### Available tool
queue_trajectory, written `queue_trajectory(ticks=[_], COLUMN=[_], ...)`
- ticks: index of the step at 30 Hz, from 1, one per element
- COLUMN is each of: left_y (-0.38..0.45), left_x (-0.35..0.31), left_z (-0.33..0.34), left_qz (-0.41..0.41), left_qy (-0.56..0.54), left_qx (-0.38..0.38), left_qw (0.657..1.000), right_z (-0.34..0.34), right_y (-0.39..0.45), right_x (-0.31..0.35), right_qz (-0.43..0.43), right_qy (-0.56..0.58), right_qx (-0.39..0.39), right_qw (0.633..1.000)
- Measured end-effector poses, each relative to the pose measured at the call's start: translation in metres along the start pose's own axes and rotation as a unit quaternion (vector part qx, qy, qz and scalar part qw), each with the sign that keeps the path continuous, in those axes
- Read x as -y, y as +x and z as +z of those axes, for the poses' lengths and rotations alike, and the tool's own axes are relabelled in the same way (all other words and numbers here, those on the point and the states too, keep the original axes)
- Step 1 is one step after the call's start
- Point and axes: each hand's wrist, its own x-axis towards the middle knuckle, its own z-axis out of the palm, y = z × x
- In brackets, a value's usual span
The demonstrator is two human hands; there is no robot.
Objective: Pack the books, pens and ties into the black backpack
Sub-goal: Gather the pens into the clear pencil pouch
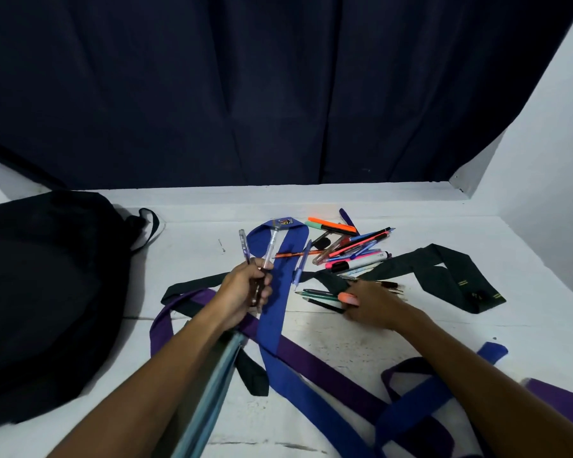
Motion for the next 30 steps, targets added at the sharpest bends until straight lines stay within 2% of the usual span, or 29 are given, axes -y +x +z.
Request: queue_trajectory(ticks=[3, 5, 7, 9, 11, 12, 13, 17, 23, 25, 27, 30], left_y=[-0.007, -0.011, -0.016, -0.022, -0.029, -0.031, -0.035, -0.045, -0.050, -0.052, -0.051, -0.050], left_x=[-0.001, -0.001, 0.000, 0.001, 0.001, 0.002, 0.001, -0.001, -0.002, -0.003, -0.003, 0.000], left_z=[0.007, 0.014, 0.024, 0.034, 0.045, 0.050, 0.054, 0.063, 0.063, 0.063, 0.063, 0.060], left_qz=[-0.023, -0.029, -0.027, -0.021, -0.017, -0.015, -0.013, -0.013, 0.024, 0.042, 0.048, 0.030], left_qy=[-0.082, -0.104, -0.088, -0.053, -0.024, -0.012, 0.002, 0.147, 0.308, 0.329, 0.293, 0.068], left_qx=[0.025, 0.046, 0.060, 0.083, 0.112, 0.124, 0.136, 0.138, 0.123, 0.116, 0.081, -0.022], left_qw=[0.996, 0.993, 0.994, 0.995, 0.993, 0.992, 0.991, 0.979, 0.943, 0.936, 0.951, 0.997], right_z=[-0.009, -0.015, -0.017, -0.017, -0.017, -0.017, -0.018, -0.012, -0.007, -0.006, -0.006, -0.014], right_y=[-0.012, -0.020, -0.027, -0.030, -0.029, -0.027, -0.026, -0.027, -0.030, -0.030, -0.030, -0.033], right_x=[0.010, 0.021, 0.033, 0.047, 0.061, 0.067, 0.073, 0.089, 0.104, 0.107, 0.110, 0.112], right_qz=[-0.001, 0.018, 0.010, -0.011, -0.017, -0.010, -0.003, -0.011, -0.001, -0.009, -0.016, -0.023], right_qy=[0.140, 0.294, 0.454, 0.587, 0.681, 0.702, 0.703, 0.619, 0.587, 0.573, 0.572, 0.597], right_qx=[-0.031, -0.054, -0.062, -0.065, -0.070, -0.077, -0.088, -0.119, -0.159, -0.169, -0.184, -0.212], right_qw=[0.990, 0.954, 0.889, 0.807, 0.729, 0.708, 0.706, 0.776, 0.794, 0.802, 0.799, 0.773])
